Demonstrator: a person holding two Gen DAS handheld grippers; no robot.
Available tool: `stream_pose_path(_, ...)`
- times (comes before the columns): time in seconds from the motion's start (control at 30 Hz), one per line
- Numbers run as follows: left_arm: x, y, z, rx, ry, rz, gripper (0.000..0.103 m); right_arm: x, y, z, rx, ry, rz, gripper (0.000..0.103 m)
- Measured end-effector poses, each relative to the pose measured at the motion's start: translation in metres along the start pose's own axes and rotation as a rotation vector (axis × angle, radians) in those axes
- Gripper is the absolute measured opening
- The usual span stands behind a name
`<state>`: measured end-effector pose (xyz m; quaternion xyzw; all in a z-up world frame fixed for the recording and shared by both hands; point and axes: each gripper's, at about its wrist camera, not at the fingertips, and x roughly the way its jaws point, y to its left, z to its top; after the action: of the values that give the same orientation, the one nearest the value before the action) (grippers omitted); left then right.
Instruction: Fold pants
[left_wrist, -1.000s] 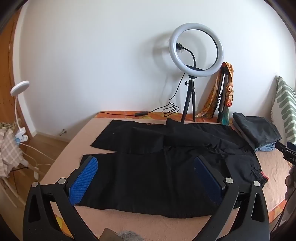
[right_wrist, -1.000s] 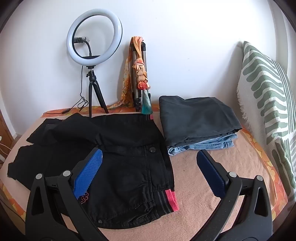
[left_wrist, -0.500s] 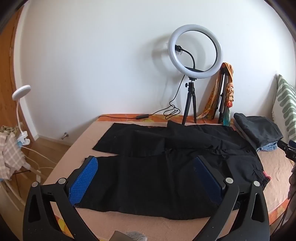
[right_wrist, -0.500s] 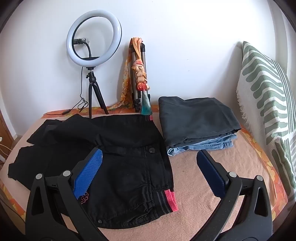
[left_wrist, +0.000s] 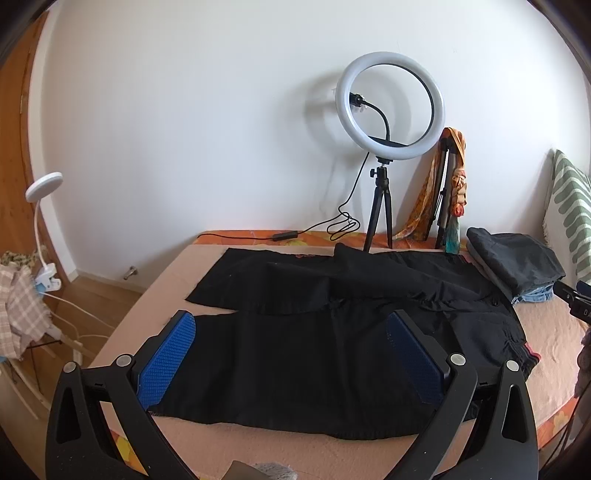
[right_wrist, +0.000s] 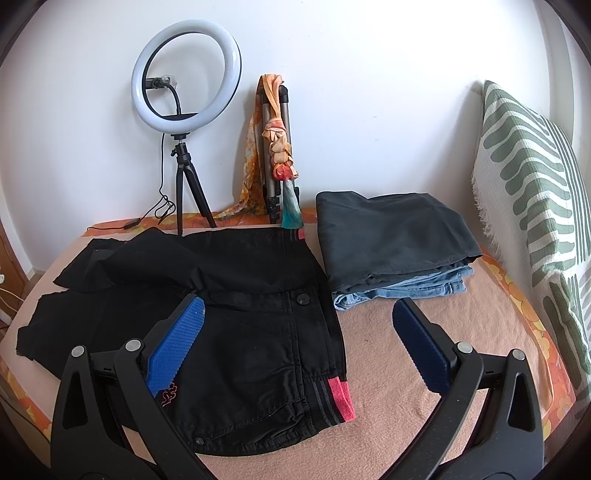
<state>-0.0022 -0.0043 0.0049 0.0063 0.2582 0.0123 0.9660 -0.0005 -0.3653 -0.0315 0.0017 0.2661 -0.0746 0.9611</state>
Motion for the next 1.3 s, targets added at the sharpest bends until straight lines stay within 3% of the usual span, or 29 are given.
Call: stream_pose_path(1.3,-0.0004,-0.0006,-0.0012,-0.004,0.002,-0.001,0.103,0.0015,-0.0025,0.0003,0.011,0.001,0.006,0.103)
